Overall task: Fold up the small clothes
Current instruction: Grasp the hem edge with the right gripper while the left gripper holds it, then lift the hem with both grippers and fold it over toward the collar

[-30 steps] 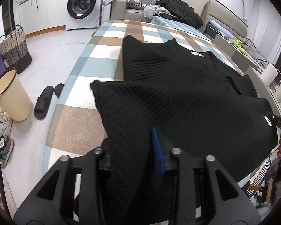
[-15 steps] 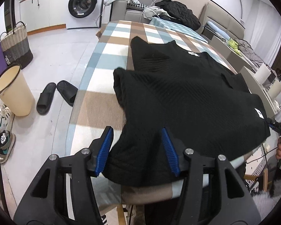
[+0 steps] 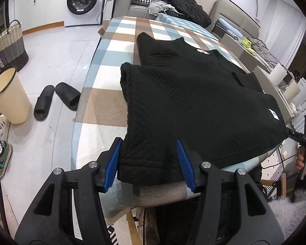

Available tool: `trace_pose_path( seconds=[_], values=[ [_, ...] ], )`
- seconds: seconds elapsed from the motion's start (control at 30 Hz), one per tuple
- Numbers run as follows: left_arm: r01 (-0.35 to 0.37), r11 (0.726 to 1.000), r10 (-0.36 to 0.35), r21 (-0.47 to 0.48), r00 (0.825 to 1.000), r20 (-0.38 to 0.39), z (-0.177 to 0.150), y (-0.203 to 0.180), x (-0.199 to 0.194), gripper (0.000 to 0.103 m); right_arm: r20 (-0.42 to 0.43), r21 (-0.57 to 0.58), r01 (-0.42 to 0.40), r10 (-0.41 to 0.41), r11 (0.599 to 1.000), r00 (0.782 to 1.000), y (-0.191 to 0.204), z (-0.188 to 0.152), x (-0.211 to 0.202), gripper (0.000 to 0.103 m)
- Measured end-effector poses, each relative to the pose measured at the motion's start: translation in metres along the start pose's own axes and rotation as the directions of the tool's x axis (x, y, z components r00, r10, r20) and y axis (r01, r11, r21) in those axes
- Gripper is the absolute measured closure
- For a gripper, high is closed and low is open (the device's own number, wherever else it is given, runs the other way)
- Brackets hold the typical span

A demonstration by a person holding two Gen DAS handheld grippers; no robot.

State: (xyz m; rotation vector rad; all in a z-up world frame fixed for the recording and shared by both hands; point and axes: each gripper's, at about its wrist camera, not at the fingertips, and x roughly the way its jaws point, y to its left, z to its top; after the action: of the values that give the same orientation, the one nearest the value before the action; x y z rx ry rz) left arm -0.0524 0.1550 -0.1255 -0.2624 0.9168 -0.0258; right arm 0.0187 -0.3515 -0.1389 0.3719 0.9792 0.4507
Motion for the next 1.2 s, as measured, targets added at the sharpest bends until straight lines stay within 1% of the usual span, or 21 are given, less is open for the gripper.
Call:
trace_pose_path(
  seconds=[0.17,0.23,0.37,0.43,0.47,0.53,0.57,0.6,0.63,0.67,0.73,0.77,0.8,0.9,0.97,1.03,1.07,1.13,1.2],
  values=[
    [0.004,0.999,-0.004,0.042,1.000,0.010,0.001,-0.009,-0.014,0.052,-0.007,-0.006,-0.009,0.008,1.000,1.000,0.002,0.000,-0.002,0.051],
    [0.010,0.998,-0.012,0.061,1.000,0.028,0.002,-0.012,-0.022,0.052,-0.009,-0.009,-0.022,0.022,1.000,1.000,0.003,0.001,-0.005,0.051],
    [0.047,0.998,-0.048,0.035,0.998,0.037,0.004,-0.010,-0.026,0.054,0.003,-0.012,-0.070,0.070,0.997,0.998,0.004,0.003,-0.010,0.051],
    [0.044,0.999,-0.045,0.006,0.998,0.039,0.004,-0.007,-0.022,0.065,0.008,-0.010,-0.102,0.102,0.995,0.995,0.005,0.004,-0.011,0.051],
    [0.040,0.999,-0.040,-0.009,0.998,0.042,0.005,-0.006,-0.020,0.068,0.011,-0.006,-0.114,0.114,0.993,0.993,0.005,0.004,-0.011,0.051],
    [0.053,0.998,-0.050,-0.042,0.997,0.058,0.005,-0.001,-0.017,0.080,0.007,0.006,-0.119,0.119,0.993,0.993,0.004,0.004,-0.008,0.051],
    [0.058,0.997,-0.055,-0.051,0.997,0.058,0.005,0.001,-0.015,0.083,0.004,0.017,-0.114,0.114,0.993,0.994,0.002,0.004,-0.004,0.051],
    [0.057,0.997,-0.054,-0.055,0.997,0.060,0.005,0.002,-0.013,0.089,0.003,0.027,-0.117,0.116,0.993,0.993,0.000,0.004,-0.002,0.051],
    [0.048,0.997,-0.044,-0.055,0.997,0.066,0.004,0.002,-0.013,0.091,0.005,0.040,-0.127,0.127,0.991,0.992,-0.002,0.004,0.000,0.051],
    [0.044,0.998,-0.040,-0.054,0.997,0.071,0.005,0.001,-0.012,0.092,0.008,0.049,-0.131,0.131,0.990,0.991,-0.004,0.003,0.001,0.053],
    [0.044,0.997,-0.040,-0.057,0.996,0.080,0.006,0.002,-0.013,0.095,0.012,0.063,-0.132,0.131,0.989,0.991,-0.008,0.003,0.005,0.069],
    [0.045,0.997,-0.040,-0.058,0.996,0.085,0.007,0.003,-0.014,0.095,0.015,0.071,-0.124,0.123,0.990,0.992,-0.010,0.003,0.006,0.072],
    [0.043,0.997,-0.038,-0.059,0.995,0.090,0.008,0.003,-0.014,0.096,0.020,0.077,-0.121,0.120,0.990,0.993,-0.012,0.002,0.006,0.077],
    [0.047,0.997,-0.040,-0.062,0.993,0.110,0.010,0.002,-0.016,0.097,0.037,0.072,-0.111,0.108,0.991,0.993,-0.015,0.002,0.001,0.095],
    [0.059,0.996,-0.049,-0.073,0.990,0.134,0.013,0.001,-0.018,0.098,0.061,0.050,-0.113,0.110,0.992,0.992,-0.010,0.002,-0.004,0.096],
    [0.081,0.993,-0.066,-0.085,0.984,0.168,0.019,-0.001,-0.021,0.098,0.090,0.059,-0.159,0.153,0.986,0.984,-0.008,0.006,-0.009,0.097],
    [0.090,0.992,-0.072,-0.089,0.981,0.182,0.023,-0.002,-0.022,0.098,0.109,0.084,-0.190,0.180,0.978,0.977,-0.009,0.010,-0.012,0.097],
    [0.101,0.991,-0.079,-0.091,0.973,0.218,0.035,-0.003,-0.024,0.098,0.174,0.111,-0.245,0.224,0.963,0.959,-0.010,0.021,-0.018,0.097],
    [0.115,0.989,-0.088,-0.097,0.966,0.244,0.047,-0.004,-0.023,0.098,0.245,0.137,-0.295,0.256,0.946,0.935,-0.012,0.036,-0.023,0.097]
  ],
)
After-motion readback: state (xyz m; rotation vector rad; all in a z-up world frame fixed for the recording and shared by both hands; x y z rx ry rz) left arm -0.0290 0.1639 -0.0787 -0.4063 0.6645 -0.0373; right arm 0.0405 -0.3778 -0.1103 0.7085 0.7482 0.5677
